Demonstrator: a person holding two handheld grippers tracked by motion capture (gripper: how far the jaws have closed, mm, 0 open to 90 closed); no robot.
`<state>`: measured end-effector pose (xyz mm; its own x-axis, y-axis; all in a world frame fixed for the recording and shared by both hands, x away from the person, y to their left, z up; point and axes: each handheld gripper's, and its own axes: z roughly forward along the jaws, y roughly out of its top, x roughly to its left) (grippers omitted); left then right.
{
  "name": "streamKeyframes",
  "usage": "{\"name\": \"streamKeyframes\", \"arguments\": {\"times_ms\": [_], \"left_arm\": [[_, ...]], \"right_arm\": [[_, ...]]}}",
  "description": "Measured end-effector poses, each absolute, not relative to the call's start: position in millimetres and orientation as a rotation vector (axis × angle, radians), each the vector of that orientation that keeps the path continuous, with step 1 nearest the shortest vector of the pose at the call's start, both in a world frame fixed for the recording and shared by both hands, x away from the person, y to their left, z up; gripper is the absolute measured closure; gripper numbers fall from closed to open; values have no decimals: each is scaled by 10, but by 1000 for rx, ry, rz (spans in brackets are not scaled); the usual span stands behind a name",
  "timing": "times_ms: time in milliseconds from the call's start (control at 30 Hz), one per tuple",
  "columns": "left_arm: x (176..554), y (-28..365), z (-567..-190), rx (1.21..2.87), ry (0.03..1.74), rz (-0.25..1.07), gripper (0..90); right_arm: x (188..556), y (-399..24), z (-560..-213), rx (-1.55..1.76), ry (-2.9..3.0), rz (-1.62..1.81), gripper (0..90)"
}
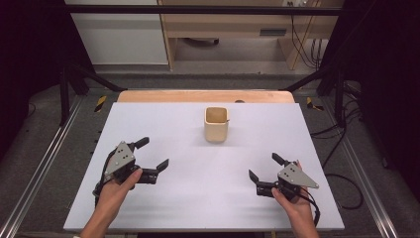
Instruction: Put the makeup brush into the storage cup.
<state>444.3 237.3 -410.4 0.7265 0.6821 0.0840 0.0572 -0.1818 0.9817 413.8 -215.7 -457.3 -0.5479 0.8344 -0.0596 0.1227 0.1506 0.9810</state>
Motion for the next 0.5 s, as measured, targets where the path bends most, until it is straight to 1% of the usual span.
{"name": "streamKeyframes", "arguments": {"times_ms": [500], "left_arm": [[4318, 2694, -4201, 1672, 617, 645, 10]], "right_arm": [[4132, -2153, -4575, 910, 1803, 1442, 38]]}}
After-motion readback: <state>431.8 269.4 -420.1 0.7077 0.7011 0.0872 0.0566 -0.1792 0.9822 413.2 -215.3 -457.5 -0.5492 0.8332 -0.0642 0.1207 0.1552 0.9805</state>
